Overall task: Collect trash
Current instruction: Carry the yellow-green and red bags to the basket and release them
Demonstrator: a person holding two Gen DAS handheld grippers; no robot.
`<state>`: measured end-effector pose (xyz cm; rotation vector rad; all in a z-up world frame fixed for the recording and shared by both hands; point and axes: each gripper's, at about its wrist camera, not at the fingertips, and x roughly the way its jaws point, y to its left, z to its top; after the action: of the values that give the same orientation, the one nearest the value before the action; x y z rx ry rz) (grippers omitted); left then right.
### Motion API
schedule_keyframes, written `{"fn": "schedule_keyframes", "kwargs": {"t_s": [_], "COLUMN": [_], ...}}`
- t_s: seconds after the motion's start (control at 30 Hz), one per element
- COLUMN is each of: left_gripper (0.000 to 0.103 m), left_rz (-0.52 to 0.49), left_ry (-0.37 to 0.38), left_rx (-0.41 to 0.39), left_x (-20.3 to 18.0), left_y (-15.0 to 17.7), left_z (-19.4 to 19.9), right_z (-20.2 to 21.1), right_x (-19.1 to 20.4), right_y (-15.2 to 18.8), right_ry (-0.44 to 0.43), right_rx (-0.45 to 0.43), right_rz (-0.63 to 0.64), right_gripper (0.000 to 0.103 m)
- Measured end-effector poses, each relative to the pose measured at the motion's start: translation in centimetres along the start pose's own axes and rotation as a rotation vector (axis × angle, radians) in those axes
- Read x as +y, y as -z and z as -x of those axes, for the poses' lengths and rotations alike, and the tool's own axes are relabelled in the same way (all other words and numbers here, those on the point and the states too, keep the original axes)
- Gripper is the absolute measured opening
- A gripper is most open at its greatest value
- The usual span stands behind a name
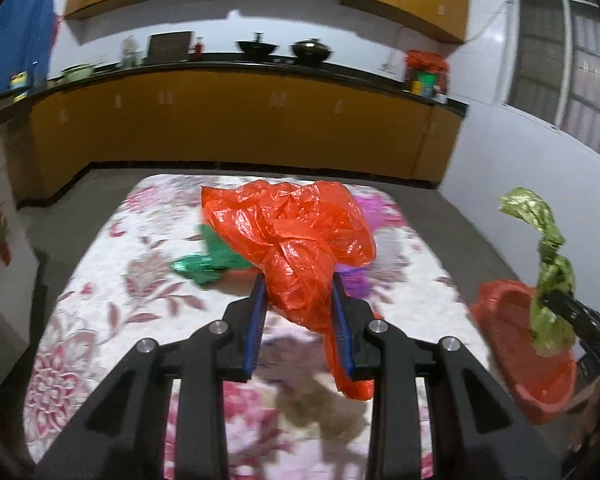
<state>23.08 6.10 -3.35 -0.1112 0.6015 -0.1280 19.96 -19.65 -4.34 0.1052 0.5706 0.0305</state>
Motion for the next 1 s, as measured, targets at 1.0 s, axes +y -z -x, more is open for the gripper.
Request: {"fn": "schedule_keyframes", "kwargs": {"t_s": [1.0], "left_gripper": [0.031], "left_rz": [-0.215], "left_ry": [0.348], "left_rx": [0.031], "left_x": [-18.2], "left_y": [1.9], "left_z": [-0.1], "right_z": [6.5], "right_x": [-12.5], "right_y": [1.4], "right_ry": [0.211], "right_rx": [-0.067], "right_rz": [-0.213], "right_gripper": [0.002]}}
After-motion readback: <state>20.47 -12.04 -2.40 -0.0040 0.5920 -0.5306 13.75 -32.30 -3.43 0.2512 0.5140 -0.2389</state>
